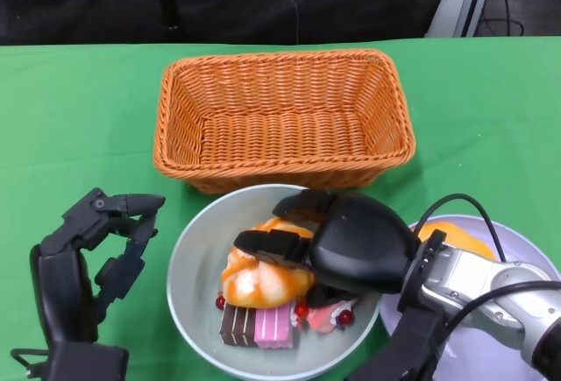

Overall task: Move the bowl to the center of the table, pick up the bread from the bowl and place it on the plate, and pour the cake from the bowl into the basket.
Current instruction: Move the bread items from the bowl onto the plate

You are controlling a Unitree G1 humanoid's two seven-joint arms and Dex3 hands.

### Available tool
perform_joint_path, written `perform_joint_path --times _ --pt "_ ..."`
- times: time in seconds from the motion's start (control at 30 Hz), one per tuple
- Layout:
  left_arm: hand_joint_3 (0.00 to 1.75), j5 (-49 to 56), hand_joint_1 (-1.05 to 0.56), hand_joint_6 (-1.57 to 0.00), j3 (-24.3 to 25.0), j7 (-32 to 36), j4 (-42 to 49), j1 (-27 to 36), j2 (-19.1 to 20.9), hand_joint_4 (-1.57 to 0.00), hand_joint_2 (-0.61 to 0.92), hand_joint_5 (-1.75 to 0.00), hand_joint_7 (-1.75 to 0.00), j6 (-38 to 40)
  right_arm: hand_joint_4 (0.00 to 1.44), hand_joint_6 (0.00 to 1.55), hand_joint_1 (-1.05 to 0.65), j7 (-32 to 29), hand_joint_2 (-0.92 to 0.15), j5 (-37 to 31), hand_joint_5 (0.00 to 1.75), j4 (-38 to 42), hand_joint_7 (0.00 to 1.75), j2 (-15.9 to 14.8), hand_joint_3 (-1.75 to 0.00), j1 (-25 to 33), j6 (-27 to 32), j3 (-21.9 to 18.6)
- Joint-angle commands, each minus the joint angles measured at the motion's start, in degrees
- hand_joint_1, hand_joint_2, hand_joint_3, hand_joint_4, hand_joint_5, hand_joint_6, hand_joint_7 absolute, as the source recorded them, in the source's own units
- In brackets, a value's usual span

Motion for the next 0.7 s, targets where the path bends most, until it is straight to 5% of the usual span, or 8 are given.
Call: perform_joint_path --times 0.03,0.13,0.37,0.63,0.7 --pt "0.25 0.5 -0.23 -0.92 0.4 0.9 -1.0 0.6 0.5 -0.81 0.92 -1.36 -0.73 0.1 0.46 0.36 -0.72 -0.1 -0.9 -0.5 0.62 1.6 0.0 0.3 0.0 -1.1 1.4 1.1" --pt "0.24 -0.1 -0.23 -0.93 0.3 0.4 -1.0 0.7 0.4 -0.81 0.92 -1.38 -0.71 -0.1 0.34 0.37 -0.72 -0.2 -0.91 -0.8 0.8 2.0 0.0 0.4 0.0 -1.3 1.9 1.8" --pt "0.23 -0.2 -0.23 -0.94 0.1 0.2 -0.7 0.7 0.4 -0.81 0.92 -1.37 -0.7 -0.6 0.32 0.37 -0.72 -1.6 -0.92 -1.3 0.8 2.4 0.01 0.5 -0.01 -1.5 2.4 2.8" --pt "0.25 0.7 -0.21 -0.95 0.3 1.0 -0.8 0.7 0.4 -0.79 0.92 -1.34 -0.71 -0.6 0.41 0.51 -0.68 -1.8 -0.92 0.1 0.86 3.0 0.05 0.3 -0.04 -1.6 1.3 3.7" --pt "0.25 0.8 -0.21 -0.95 0.4 1.0 -0.7 0.7 0.4 -0.79 0.92 -1.34 -0.71 -0.6 0.61 0.66 -0.51 -2.7 -0.92 0.7 0.73 3.7 0.04 0.2 -0.03 -1.9 0.0 3.6"
